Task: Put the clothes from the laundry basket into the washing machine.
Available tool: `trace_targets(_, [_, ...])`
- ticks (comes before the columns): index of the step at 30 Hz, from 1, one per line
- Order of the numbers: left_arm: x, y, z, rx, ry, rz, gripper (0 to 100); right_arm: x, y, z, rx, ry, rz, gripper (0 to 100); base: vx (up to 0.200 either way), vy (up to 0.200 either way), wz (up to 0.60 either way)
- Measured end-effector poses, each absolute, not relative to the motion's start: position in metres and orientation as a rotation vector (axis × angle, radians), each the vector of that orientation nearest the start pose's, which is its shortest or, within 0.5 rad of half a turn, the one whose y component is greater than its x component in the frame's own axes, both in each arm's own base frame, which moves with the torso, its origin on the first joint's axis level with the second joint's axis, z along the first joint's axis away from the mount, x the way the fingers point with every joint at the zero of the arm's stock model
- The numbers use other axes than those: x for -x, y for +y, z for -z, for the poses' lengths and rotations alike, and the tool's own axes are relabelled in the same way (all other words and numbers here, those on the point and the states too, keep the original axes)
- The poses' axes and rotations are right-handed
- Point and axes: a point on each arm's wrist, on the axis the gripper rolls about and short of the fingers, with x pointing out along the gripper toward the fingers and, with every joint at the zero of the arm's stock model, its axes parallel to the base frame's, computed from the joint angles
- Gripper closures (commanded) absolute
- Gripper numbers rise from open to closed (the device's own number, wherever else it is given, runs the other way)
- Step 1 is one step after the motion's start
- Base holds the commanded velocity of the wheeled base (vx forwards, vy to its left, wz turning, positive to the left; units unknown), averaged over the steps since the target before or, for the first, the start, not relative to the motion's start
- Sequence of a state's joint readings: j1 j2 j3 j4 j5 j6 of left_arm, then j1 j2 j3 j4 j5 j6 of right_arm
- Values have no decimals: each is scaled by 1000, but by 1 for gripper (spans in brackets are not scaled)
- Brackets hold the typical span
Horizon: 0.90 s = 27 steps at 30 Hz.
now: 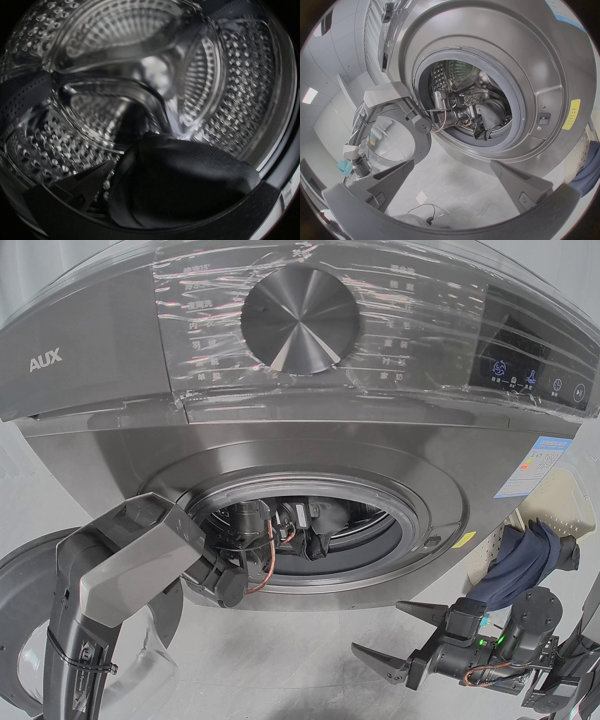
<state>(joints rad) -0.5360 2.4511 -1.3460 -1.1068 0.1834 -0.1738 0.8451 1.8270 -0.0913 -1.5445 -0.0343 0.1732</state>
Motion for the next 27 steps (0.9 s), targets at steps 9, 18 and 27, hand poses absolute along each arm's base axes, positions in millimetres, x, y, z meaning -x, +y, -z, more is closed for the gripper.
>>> trace_targets(9, [-391,-251,-56,128,182,438,0,-148,166,-86,-78,248,-791,0,0,0,0])
trace_targets(18, [-406,-258,-47,127,174,435,0,-148,167,-86,-80,247,-793,0,0,0,0])
trace_targets(27, [-424,-268,-40,131,153,423,100,-148,168,-86,-81,243,-795,0,0,0,0])
